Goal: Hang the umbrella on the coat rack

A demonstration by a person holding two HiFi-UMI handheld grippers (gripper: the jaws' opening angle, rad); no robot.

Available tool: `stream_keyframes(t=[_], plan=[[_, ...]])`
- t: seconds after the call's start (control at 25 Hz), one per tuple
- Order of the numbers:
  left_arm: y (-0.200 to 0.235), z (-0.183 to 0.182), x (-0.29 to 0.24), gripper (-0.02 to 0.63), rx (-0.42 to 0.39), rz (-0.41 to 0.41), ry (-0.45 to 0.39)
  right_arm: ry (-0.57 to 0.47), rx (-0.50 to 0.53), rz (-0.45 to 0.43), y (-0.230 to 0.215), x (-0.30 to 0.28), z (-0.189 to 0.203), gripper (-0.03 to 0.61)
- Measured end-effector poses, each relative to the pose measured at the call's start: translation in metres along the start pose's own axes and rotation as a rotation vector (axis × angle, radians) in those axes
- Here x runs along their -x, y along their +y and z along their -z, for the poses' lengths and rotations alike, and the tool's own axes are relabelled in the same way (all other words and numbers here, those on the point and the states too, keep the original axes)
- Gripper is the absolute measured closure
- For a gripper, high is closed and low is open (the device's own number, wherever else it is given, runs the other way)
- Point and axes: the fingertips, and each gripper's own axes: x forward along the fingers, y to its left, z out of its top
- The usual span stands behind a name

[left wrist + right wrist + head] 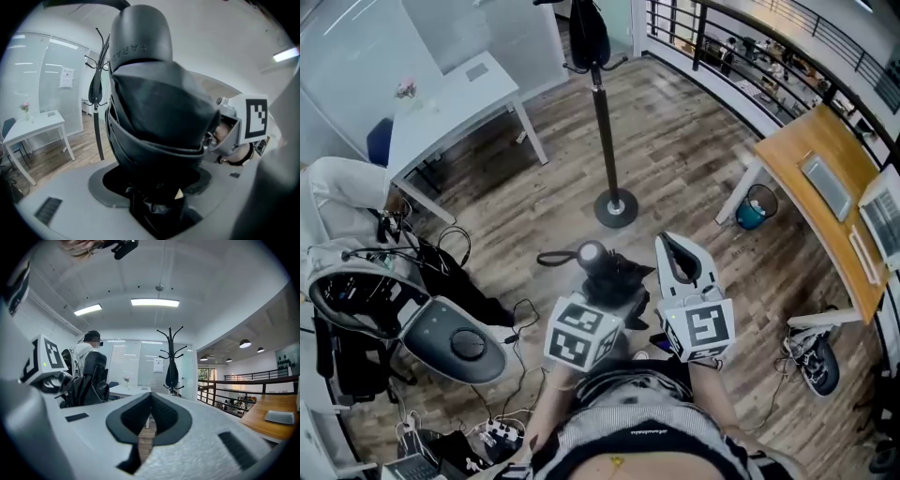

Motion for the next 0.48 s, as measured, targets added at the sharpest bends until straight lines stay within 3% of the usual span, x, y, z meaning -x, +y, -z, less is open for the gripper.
stream_keyframes(t=[0.48], plan=[[0.078,-0.035,-0.026,0.347,-0.024,0.018,0.003,-0.013,0.010,0.005,-0.004,-0.091,-0.006,0.575]])
